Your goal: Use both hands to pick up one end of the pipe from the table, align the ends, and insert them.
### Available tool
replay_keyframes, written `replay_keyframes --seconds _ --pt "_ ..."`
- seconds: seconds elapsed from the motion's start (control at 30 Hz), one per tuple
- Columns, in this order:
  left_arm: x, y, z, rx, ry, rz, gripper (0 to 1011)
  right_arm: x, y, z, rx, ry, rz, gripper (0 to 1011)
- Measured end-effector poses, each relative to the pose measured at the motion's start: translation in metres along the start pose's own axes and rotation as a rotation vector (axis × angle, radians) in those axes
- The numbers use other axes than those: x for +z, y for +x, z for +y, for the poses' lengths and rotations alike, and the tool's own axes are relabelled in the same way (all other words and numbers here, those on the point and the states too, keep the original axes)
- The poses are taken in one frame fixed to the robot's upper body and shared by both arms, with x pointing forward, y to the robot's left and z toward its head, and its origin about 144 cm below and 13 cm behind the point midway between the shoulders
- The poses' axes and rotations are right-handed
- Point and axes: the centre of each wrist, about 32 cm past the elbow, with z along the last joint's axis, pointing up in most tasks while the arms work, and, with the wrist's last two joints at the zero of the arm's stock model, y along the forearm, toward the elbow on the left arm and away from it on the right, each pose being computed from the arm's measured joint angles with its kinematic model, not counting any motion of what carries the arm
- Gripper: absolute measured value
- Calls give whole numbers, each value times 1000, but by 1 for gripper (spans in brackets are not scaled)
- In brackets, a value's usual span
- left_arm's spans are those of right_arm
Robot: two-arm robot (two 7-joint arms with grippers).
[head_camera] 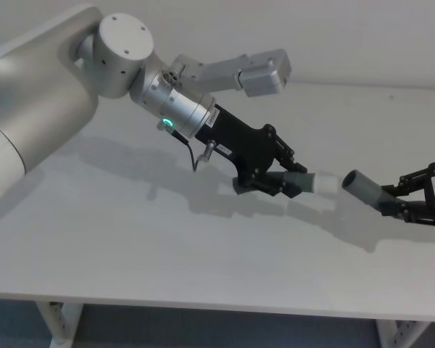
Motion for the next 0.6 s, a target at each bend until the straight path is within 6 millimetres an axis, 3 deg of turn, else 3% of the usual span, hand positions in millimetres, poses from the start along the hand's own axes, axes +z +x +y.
replay_keyframes --seconds 0.6 --pt "10 -1 16 107 179 10 343 3 1 2 0 -30 -61 271"
